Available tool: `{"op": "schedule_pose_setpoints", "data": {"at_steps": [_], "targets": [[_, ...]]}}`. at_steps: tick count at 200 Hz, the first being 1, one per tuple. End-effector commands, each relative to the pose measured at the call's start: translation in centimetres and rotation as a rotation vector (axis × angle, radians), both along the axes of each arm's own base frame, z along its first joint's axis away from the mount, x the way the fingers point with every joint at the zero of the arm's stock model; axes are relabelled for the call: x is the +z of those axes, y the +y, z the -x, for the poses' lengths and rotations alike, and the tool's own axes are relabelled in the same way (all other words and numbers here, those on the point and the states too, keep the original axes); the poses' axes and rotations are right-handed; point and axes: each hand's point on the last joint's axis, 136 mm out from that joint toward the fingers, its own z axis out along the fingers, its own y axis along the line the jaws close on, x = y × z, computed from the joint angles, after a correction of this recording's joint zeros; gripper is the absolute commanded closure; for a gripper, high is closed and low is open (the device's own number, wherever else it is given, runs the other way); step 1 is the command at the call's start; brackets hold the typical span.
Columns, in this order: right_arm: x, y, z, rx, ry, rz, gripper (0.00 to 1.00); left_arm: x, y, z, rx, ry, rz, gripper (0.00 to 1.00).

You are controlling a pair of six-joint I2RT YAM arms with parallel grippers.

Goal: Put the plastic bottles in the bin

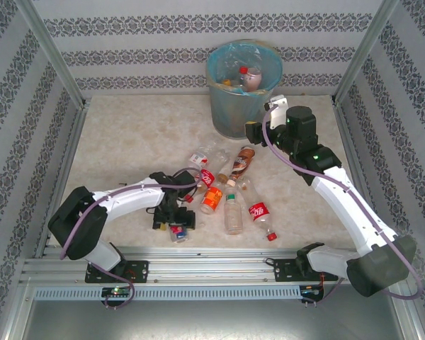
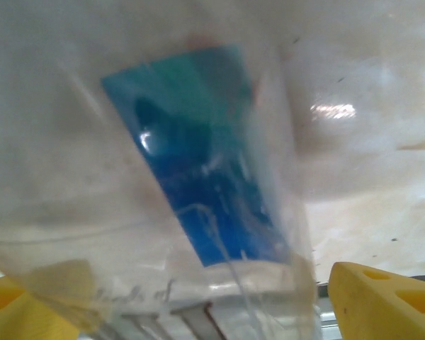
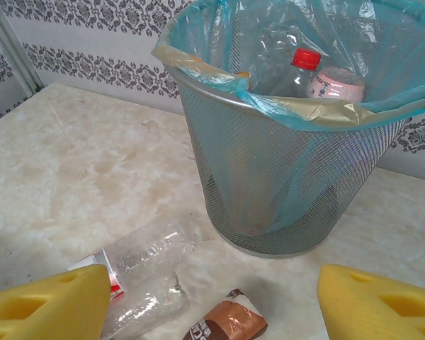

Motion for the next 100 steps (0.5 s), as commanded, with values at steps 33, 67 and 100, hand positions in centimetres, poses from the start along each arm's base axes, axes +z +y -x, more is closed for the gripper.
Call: {"op": "schedule_pose_setpoints", "data": {"at_steps": [33, 67, 100], "targets": [[1.7, 0.8, -0.3, 0.011, -0.034, -0.03, 0.23, 0.6, 1.5, 1.1, -0.008, -0.002, -0.016, 0.36], [2.4, 2.0, -0.4, 0.035, -0.045, -0.032, 0.23, 2.6, 1.2, 0.5, -0.035, -0.053, 0.015, 0.51], [3.9, 3.4, 0.0, 0.071, -0.068, -0.041, 0.23, 7.5, 2.7, -2.2, -0.124, -0.251, -0.046, 0.52]]}}
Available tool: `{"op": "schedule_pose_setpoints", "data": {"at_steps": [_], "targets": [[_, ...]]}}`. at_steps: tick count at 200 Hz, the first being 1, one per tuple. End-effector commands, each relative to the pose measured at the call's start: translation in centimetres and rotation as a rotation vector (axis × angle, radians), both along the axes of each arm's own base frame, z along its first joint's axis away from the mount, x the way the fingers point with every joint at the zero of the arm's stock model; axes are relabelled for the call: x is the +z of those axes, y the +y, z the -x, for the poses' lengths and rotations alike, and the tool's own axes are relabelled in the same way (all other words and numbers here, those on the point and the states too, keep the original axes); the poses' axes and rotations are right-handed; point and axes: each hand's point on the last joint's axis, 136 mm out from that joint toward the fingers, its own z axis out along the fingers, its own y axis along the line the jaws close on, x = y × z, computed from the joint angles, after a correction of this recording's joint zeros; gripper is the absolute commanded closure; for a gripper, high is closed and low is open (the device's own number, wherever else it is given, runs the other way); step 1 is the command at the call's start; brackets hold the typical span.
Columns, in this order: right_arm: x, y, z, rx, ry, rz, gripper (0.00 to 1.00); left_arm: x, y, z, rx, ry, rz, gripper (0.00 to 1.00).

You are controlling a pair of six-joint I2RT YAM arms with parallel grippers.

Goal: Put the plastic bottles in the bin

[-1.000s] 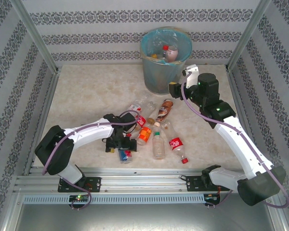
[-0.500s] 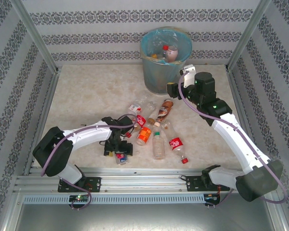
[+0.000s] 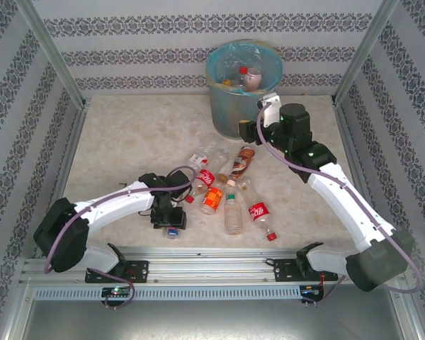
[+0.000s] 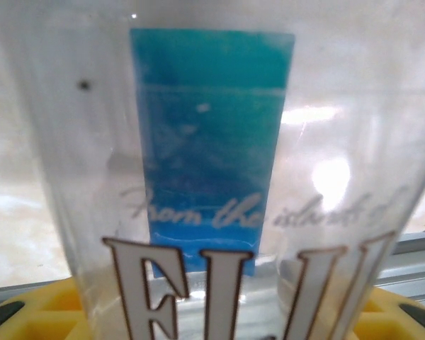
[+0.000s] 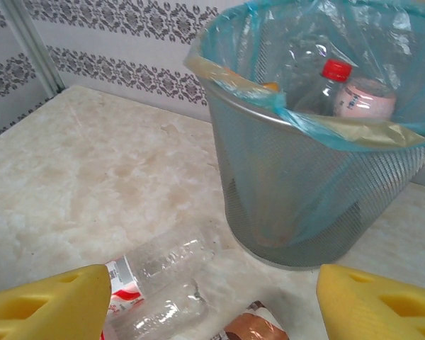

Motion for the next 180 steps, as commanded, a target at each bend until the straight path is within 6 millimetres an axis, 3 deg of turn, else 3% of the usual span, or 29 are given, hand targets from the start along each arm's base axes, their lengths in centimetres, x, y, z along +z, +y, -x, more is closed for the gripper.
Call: {"op": "schedule_pose_setpoints", "data": {"at_steps": [1, 37, 57, 73, 100, 135, 180], "targets": [[3.1, 1.0, 0.1, 0.021, -0.062, -0.032, 0.24, 4.5, 1.9, -2.1, -0.077, -0.166, -0.073, 0.52], [7.2, 3.9, 1.9, 0.182, -0.119, -0.147, 0.25, 12.6, 2.6, -6.8, -0.159, -0.551, -0.067, 0.51], [10.1, 7.2, 4.9, 0.416, -0.174, -0.223, 0.25, 17.0, 1.2, -8.9, -0.205, -0.795, 0.044, 0.46], [11.6, 9.5, 7.6, 0.585, -0.219, -0.237, 0.24, 20.5, -0.9, -9.5, -0.297, -0.992, 0.188, 0.47], [11.5, 12.3, 11.4, 0.779, -0.231, -0.208, 0.19, 25.0, -3.1, -9.2, -0.434, -1.247, 0.339, 0.53], [11.2, 14.1, 14.6, 0.895, -0.216, -0.218, 0.19, 27.2, -4.7, -7.8, -0.58, -1.352, 0.436, 0.56], [9.5, 15.4, 16.1, 0.902, -0.227, -0.125, 0.18, 26.6, -7.0, -5.2, -0.751, -1.323, 0.58, 0.55]]}}
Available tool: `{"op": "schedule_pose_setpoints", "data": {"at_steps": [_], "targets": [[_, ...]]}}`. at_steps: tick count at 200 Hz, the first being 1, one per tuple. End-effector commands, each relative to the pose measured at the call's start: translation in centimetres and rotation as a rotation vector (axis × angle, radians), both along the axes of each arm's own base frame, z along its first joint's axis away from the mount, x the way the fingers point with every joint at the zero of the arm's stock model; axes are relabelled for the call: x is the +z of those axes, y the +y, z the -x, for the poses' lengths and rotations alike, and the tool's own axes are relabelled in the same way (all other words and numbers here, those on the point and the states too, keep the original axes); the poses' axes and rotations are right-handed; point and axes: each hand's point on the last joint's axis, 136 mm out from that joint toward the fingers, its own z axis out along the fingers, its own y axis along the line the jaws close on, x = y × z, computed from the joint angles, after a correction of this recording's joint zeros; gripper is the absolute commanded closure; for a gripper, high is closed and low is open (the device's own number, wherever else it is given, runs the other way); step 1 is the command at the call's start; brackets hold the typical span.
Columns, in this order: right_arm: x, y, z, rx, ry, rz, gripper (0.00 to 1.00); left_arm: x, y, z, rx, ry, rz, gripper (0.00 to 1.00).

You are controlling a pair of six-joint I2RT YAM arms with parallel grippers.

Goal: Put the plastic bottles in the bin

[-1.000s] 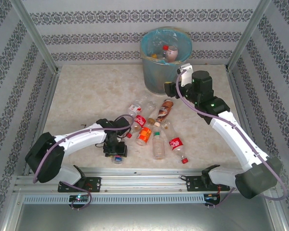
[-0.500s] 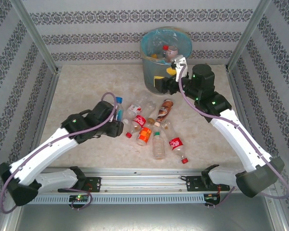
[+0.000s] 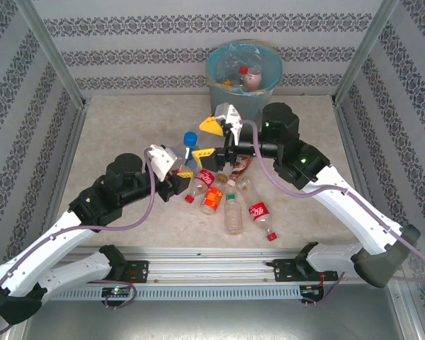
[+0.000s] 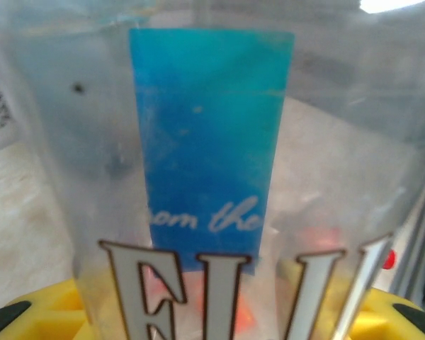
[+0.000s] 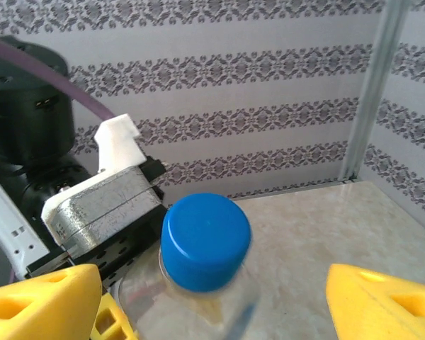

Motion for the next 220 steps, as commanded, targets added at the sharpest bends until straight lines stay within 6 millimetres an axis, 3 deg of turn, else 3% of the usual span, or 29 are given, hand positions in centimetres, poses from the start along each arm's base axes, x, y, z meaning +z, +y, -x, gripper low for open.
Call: {"op": "schedule_pose_setpoints", "data": {"at_steps": [1, 24, 112, 131, 151, 163, 174, 196, 220], "targets": [[-0.4, 0.2, 0.8, 0.007, -0.05, 0.035, 0.18, 1.3, -1.6, 1.5, -0.154, -0.084, 0.038, 0.55], [-0.9, 0.6, 1.3, 0.028, -0.046, 0.05, 0.25, 1.1, -1.9, 2.0, -0.181, -0.077, 0.047, 0.55], [-0.6, 0.8, 2.8, 0.109, -0.078, 0.063, 0.7, 0.7, -1.6, 1.8, -0.168, -0.099, 0.028, 0.54], [-0.7, 0.8, 2.8, 0.118, -0.082, 0.066, 1.0, 0.9, -1.2, 1.4, -0.139, -0.12, 0.027, 0.49], [-0.6, 0.9, 2.4, 0.099, -0.083, 0.063, 1.0, 1.2, -0.6, 1.0, -0.097, -0.158, 0.033, 0.42], [-0.5, 0.8, 2.0, 0.074, -0.081, 0.067, 1.0, 1.7, -0.1, 0.6, -0.061, -0.185, 0.047, 0.22], [-0.2, 0.6, 1.3, 0.032, -0.08, 0.067, 1.0, 2.1, 0.2, 0.3, -0.035, -0.214, 0.058, 0.13], [1.2, -0.4, -1.0, -0.081, -0.075, 0.043, 1.0, 2.9, 0.9, -0.4, 0.023, -0.273, 0.076, 0.04], [3.4, -2.0, -3.8, -0.216, -0.092, 0.01, 1.0, 3.6, 1.3, -1.2, 0.068, -0.322, 0.089, 0.01]]}}
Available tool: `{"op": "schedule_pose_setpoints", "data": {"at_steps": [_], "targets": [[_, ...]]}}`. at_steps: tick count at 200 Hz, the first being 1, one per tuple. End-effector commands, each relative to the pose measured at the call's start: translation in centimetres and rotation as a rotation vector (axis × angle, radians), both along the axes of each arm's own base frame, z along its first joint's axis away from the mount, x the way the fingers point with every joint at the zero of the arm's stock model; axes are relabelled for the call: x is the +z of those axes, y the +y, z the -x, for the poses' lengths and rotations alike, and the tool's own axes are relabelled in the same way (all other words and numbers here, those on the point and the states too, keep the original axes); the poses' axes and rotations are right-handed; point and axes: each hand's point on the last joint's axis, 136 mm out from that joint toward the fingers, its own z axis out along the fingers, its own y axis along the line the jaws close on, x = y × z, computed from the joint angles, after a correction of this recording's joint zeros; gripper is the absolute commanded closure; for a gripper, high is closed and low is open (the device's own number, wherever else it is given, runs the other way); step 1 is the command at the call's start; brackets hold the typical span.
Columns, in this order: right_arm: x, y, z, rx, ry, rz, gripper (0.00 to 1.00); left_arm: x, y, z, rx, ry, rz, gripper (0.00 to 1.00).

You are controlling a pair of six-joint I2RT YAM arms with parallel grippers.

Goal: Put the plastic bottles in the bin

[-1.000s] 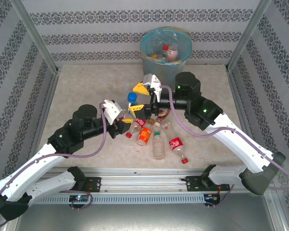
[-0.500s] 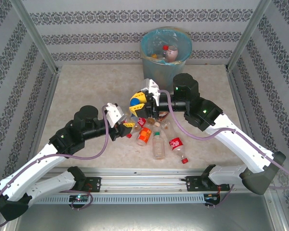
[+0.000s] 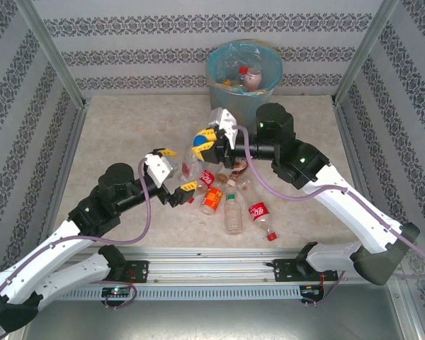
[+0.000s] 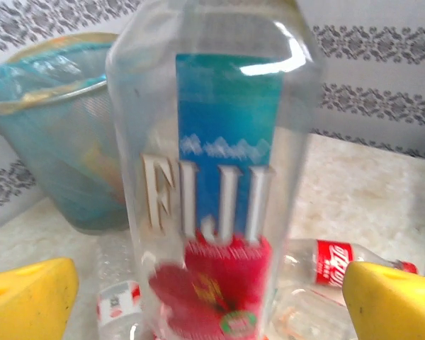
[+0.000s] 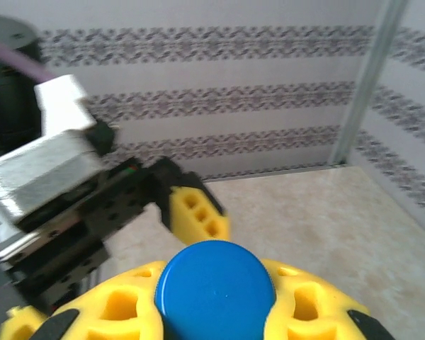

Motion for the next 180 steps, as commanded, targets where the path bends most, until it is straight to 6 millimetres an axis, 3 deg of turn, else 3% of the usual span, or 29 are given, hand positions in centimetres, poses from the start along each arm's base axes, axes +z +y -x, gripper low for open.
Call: {"op": "schedule_pose_setpoints", "data": {"at_steps": [1, 32, 63, 92, 129, 138, 163, 180], "targets": [[3.9, -1.8, -3.0, -0.16, -0.059, -0.068, 1.0, 2.5, 0.8, -1.4, 0.082, -0.115, 0.061, 0.01], [6.8, -4.4, -8.1, -0.409, -0.141, -0.05, 1.0, 3.5, 1.3, -4.2, 0.212, -0.15, 0.097, 0.0], [9.1, -8.8, -16.2, -0.693, -0.107, -0.09, 1.0, 4.9, -0.4, -8.6, 0.314, -0.139, 0.12, 0.0], [9.8, -12.7, -23.7, -0.882, -0.075, -0.106, 1.0, 5.9, -2.8, -11.3, 0.321, -0.097, 0.144, 0.0], [7.8, -16.2, -31.6, -1.066, -0.076, -0.031, 1.0, 4.3, -3.5, -12.6, 0.35, -0.003, 0.15, 0.0], [6.4, -16.9, -33.3, -1.099, -0.067, -0.004, 1.0, 3.7, -3.2, -12.5, 0.362, 0.02, 0.144, 0.0], [3.1, -17.8, -36.1, -1.135, -0.028, 0.034, 1.0, 2.3, -2.3, -11.8, 0.38, 0.068, 0.115, 0.01], [0.4, -17.4, -37.2, -1.114, 0.034, 0.053, 1.0, 1.6, -1.5, -11.3, 0.39, 0.082, 0.099, 0.01]]}}
